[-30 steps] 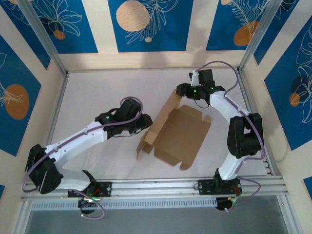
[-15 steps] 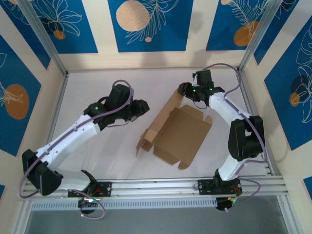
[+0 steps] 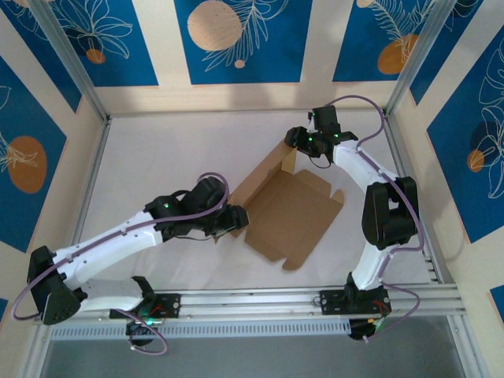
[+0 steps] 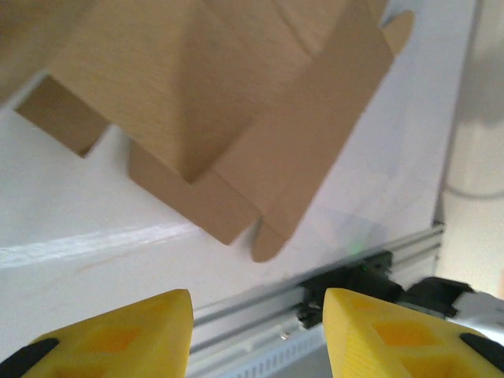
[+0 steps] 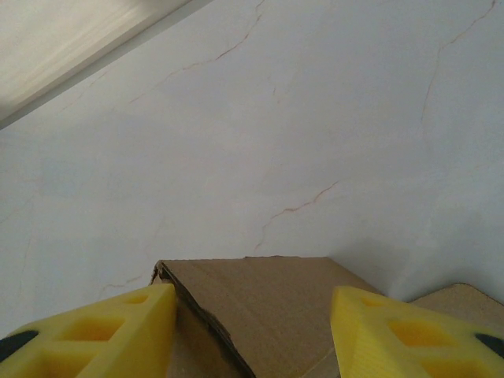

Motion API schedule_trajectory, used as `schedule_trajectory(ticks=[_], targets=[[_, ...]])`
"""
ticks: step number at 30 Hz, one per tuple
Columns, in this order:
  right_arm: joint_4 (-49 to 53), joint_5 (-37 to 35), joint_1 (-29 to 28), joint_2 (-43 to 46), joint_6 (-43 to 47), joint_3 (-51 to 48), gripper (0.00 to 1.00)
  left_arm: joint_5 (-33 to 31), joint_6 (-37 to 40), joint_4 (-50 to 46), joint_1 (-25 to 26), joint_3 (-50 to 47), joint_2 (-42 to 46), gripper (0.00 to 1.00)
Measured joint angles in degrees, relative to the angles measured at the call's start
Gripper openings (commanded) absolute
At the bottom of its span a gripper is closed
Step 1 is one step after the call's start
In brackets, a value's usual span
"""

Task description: Fold the paper box

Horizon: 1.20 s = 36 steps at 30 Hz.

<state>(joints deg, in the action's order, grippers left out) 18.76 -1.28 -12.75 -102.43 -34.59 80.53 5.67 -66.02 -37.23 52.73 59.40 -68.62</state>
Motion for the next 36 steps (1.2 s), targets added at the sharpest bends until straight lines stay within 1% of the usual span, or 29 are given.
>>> schedule_trajectory(ticks=[2, 5, 9, 17, 21, 24, 29, 32, 36], targets=[[0.0, 0.2, 0.0, 0.1, 0.0, -0.1, 0.55, -1.3, 1.7, -0.4, -1.7, -0.3, 0.1, 0.46], [0.0, 0.2, -0.2, 1.4, 0.1, -1.6, 0.55, -3.1, 5.0, -0.3, -6.3, -0.8, 0.1, 0.43], [0.2, 0.1, -0.8, 3.8, 0.4, -4.0, 0.55, -3.8, 9.2, 0.9, -11.6, -1.4, -0.8, 0.42], [2.2, 0.1, -2.8, 9.3, 0.4, -8.8, 0.56, -3.2, 15.0, 5.0, -17.1, -2.0, -7.1, 0.41], [4.0, -1.6, -4.2, 12.0, 0.2, -10.6, 0.56, -5.4, 18.8, 4.3, -18.9, 0.4, -8.5, 0.41], [5.4, -3.6, -5.5, 14.6, 0.2, -12.1, 0.6, -7.6, 21.9, 3.1, -20.4, 4.2, -10.6, 0.4], [8.2, -4.1, -6.1, 18.2, 1.2, -13.5, 0.65, -9.6, 26.9, 3.8, -22.0, 7.9, -12.6, 0.38], [9.3, -4.5, -6.2, 19.1, 2.0, -13.6, 0.66, -9.4, 28.8, 4.4, -22.0, 8.3, -12.5, 0.36], [9.2, -4.2, -6.2, 19.6, 2.1, -14.9, 0.64, -6.0, 29.0, 5.3, -23.0, 8.2, -10.8, 0.34]])
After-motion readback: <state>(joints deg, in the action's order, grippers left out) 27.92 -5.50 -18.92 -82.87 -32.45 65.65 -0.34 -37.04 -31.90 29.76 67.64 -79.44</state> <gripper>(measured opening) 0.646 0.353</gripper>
